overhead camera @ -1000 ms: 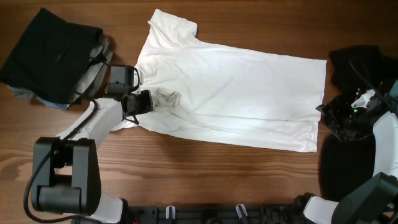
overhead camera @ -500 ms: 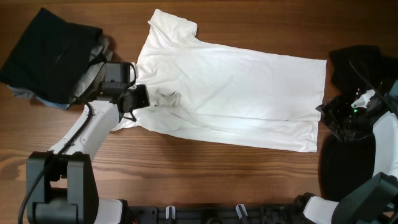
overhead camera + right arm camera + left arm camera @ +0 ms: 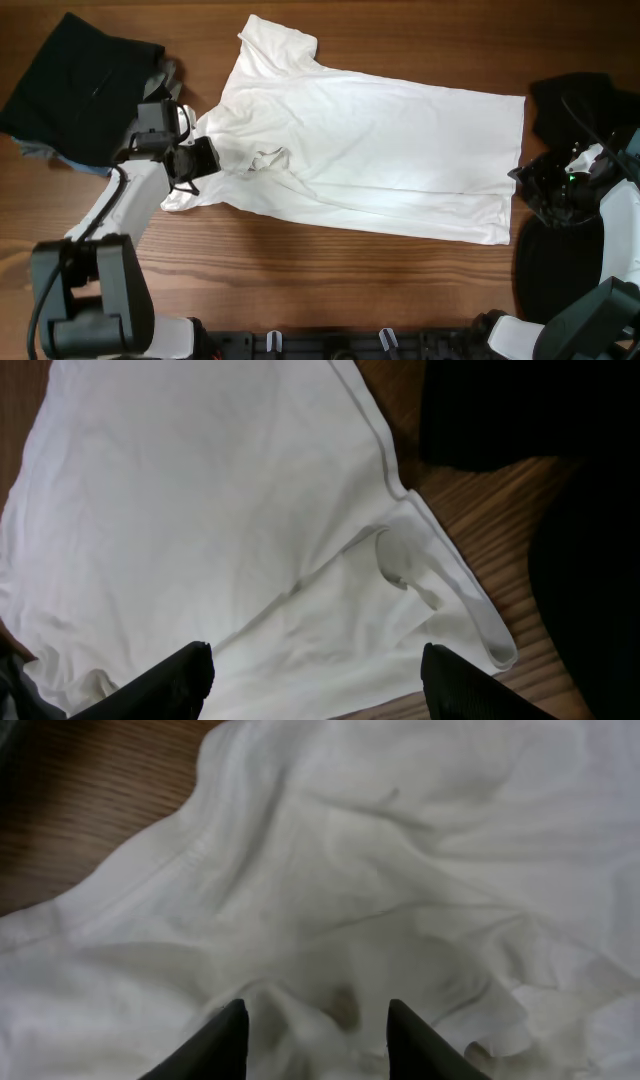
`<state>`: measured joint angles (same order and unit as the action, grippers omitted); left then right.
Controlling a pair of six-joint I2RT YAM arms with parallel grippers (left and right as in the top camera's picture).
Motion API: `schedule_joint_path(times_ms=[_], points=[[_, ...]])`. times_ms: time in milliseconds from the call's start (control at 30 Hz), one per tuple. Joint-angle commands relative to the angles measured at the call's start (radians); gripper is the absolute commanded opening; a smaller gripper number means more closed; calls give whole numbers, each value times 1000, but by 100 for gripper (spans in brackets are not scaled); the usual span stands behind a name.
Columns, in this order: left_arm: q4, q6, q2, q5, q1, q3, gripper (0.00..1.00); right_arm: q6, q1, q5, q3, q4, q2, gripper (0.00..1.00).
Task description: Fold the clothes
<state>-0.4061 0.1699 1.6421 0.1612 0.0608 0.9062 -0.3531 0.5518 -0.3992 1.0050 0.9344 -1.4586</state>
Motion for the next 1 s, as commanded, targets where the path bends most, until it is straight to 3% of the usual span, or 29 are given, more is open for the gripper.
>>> schedule_joint_path(times_ms=[0, 167, 367, 500, 767, 933, 967], points=[[6, -39, 55, 121, 0, 8, 41, 16, 4, 11, 19, 1, 12, 72], [-19, -62, 69, 127, 0, 8, 38, 16, 4, 11, 19, 1, 12, 72], [88, -57, 69, 307, 0, 8, 18, 16, 4, 11, 19, -1, 12, 72], [163, -47, 69, 313, 3, 8, 4, 16, 4, 11, 19, 1, 12, 72], [179, 93, 69, 39, 4, 8, 5, 16, 4, 11, 19, 1, 12, 72], [151, 109, 69, -7, 5, 8, 12, 16, 4, 11, 19, 1, 12, 72], [147, 119, 68, -6, 5, 9, 19, 16, 4, 11, 19, 0, 12, 72]])
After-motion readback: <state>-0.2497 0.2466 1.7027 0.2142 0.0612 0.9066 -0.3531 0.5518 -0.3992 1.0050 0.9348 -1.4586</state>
